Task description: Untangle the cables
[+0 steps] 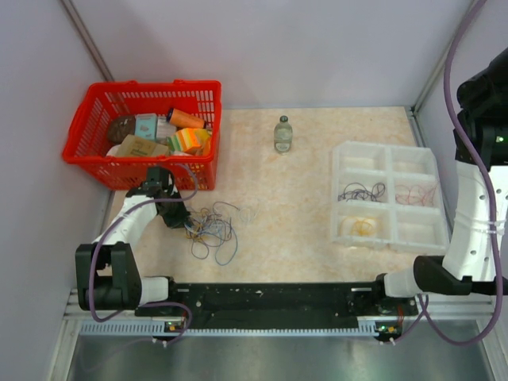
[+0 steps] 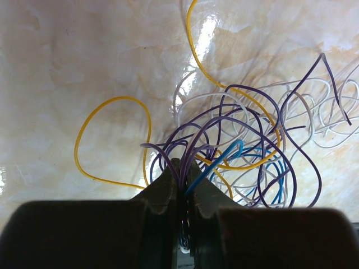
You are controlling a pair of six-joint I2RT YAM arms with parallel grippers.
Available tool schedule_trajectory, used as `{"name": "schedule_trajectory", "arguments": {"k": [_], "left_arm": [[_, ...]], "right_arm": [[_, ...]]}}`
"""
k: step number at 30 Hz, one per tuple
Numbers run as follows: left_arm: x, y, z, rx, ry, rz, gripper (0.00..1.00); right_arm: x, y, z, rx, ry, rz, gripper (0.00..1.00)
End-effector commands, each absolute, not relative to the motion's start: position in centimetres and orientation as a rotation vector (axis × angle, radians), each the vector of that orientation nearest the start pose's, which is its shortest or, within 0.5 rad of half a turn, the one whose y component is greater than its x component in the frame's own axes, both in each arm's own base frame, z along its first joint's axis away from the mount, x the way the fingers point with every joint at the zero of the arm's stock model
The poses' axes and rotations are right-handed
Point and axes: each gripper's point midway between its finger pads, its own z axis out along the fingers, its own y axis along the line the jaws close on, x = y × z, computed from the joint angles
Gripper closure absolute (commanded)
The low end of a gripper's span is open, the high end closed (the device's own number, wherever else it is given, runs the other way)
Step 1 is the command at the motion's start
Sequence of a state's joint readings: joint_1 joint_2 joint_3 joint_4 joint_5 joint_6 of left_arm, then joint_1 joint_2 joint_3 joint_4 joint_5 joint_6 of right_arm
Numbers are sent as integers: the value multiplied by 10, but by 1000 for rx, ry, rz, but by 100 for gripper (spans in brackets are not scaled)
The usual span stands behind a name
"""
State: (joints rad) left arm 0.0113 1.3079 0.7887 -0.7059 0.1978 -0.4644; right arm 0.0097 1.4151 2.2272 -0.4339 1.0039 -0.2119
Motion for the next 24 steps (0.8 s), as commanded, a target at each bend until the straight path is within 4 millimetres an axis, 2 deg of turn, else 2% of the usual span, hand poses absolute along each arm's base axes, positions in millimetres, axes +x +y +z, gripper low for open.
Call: {"name": "schedule_trajectory", "arguments": {"k": [1,7,12,14,18,22,24], "left_arm": [[251,-53,59,-557,2732,-407,95],[251,-54,59,-555,2731,-414,95],[252,-54,62,-551,2723,-417,95],[252,-55,62,-547,2720,-421,94],[252,-55,64,-543,2715,-422,94],[252,-56,65,-539,2714,-430,94],[252,-56,64,-541,2715,-433,94]], "right_arm": [[261,-162,604,822,1174,-789,100],[271,-164,562,828,1250,-797,100],[281,-161,538,838,1319,-772,100],[285,-159,518,866,1354,-741,100],[273,-164,478,909,1417,-772,100],[258,-180,443,902,1507,-900,100],[251,-185,428,920,1522,-904,100]]}}
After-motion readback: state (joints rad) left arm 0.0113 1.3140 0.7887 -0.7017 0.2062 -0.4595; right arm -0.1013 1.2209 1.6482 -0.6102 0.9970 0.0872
